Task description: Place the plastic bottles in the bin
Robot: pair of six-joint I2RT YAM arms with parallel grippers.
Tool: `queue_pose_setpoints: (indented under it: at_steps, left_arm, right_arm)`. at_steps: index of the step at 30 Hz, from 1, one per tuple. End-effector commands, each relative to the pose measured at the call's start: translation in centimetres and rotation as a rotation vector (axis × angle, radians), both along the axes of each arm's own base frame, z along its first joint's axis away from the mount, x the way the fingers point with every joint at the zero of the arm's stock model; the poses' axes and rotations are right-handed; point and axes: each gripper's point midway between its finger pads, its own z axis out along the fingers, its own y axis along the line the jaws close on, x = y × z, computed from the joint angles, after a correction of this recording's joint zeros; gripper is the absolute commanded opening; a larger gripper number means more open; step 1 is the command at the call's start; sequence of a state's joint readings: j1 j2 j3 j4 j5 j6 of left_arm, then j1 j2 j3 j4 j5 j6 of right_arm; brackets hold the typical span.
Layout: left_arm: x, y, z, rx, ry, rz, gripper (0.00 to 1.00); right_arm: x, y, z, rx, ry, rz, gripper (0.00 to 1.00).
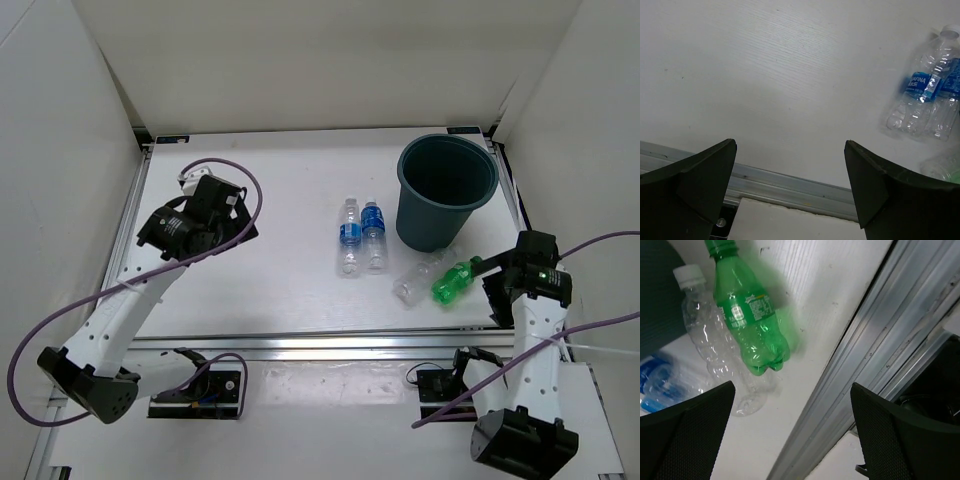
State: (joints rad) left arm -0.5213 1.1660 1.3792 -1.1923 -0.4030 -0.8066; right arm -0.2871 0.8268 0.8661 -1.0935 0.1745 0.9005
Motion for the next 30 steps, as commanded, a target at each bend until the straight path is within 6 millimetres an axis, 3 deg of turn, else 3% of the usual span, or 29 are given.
queue_pose_setpoints:
  at_steps: [1,7,11,14,24,30]
  left_arm:
    - [0.0,-0.2,1.3,0.004,-0.028,-0.039,1.0]
    - [0.0,-1.3,1.9,-0.006,-0.061,-0.156,1.0]
    - [0.0,-1.2,1.9,0.011,-0.06,-0.174,1.0]
    - [-0.2,-1.2,1.5,0.014,-0.059,-0.19,1.0]
    - [-0.9,-1.2,0.0,0.005,-0.028,-0.197,1.0]
    - [-0.9,-1.8,-1.5,-0.005,0.026,-0.198,1.0]
  right_arm:
    - [1.1,1.3,-1.0,0.048,0.01,0.157,0.99]
    - [1.5,3.2,-4.0,0.212,0.147,0.218,0.99]
    - [3.8,4.4,-4.1,0.259,0.022,0.279,0.99]
    - [4.4,4.7,-4.2,0.279,-0.017,0.262,0.99]
    - [6.0,3.8,-6.6,0.3,0.059,0.212,0.99]
    - [5.9,3.2,-8.8,0.305,0.168,0.196,0.99]
